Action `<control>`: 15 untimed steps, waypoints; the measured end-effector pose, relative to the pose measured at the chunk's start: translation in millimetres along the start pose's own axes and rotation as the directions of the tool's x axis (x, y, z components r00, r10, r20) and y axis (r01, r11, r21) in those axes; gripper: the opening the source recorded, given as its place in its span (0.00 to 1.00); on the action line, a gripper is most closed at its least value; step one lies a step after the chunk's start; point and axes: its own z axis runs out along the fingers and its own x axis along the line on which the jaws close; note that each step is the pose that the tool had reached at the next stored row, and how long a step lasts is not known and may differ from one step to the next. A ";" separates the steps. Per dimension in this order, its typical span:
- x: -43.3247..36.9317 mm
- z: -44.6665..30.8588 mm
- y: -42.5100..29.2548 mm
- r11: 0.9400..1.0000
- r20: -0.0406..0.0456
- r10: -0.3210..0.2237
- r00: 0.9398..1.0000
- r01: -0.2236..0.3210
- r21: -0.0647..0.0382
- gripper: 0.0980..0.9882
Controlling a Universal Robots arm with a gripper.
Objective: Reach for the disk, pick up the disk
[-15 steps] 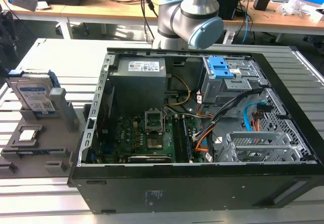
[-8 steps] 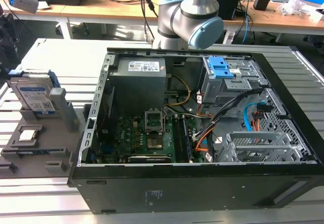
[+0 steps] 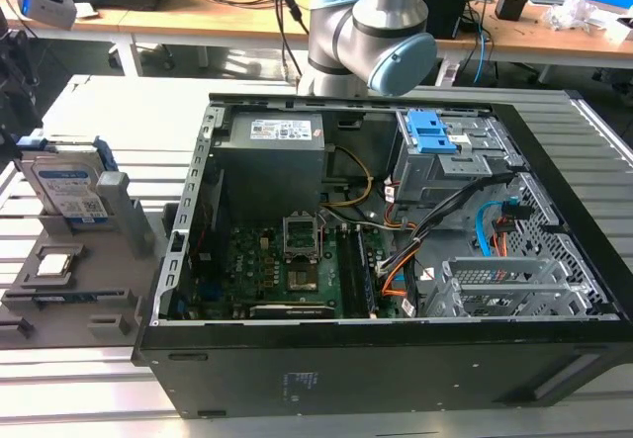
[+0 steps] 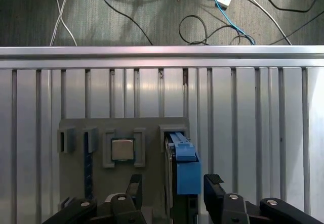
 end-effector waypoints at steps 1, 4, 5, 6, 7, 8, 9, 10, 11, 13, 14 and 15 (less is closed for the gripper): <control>0.0 0.5 0.0 1.000 0.000 0.000 1.000 0.000 0.000 0.56; 0.0 2.9 -0.1 1.000 0.000 0.000 1.000 0.000 0.000 0.56; 0.0 4.3 -0.2 1.000 0.000 0.000 1.000 0.000 0.000 0.56; 0.0 5.2 -0.2 1.000 0.000 0.000 1.000 0.000 0.000 0.56; 0.0 5.7 -0.2 1.000 0.000 0.000 1.000 0.000 0.000 0.56; 0.0 6.4 -0.2 1.000 0.000 0.000 1.000 0.000 0.000 0.56; 0.0 6.9 -0.3 1.000 0.000 0.000 1.000 0.000 0.000 0.56; 0.0 7.4 -0.3 1.000 0.000 0.000 1.000 0.000 0.000 0.56; 0.0 7.8 -0.3 1.000 0.000 0.000 1.000 0.000 0.000 0.56; 0.0 8.9 -0.3 1.000 0.000 0.000 1.000 0.000 0.000 0.56; 0.0 10.1 -0.4 1.000 0.000 0.000 1.000 0.000 0.000 0.56; 0.0 11.2 -0.4 1.000 -0.001 0.000 1.000 0.000 0.000 0.56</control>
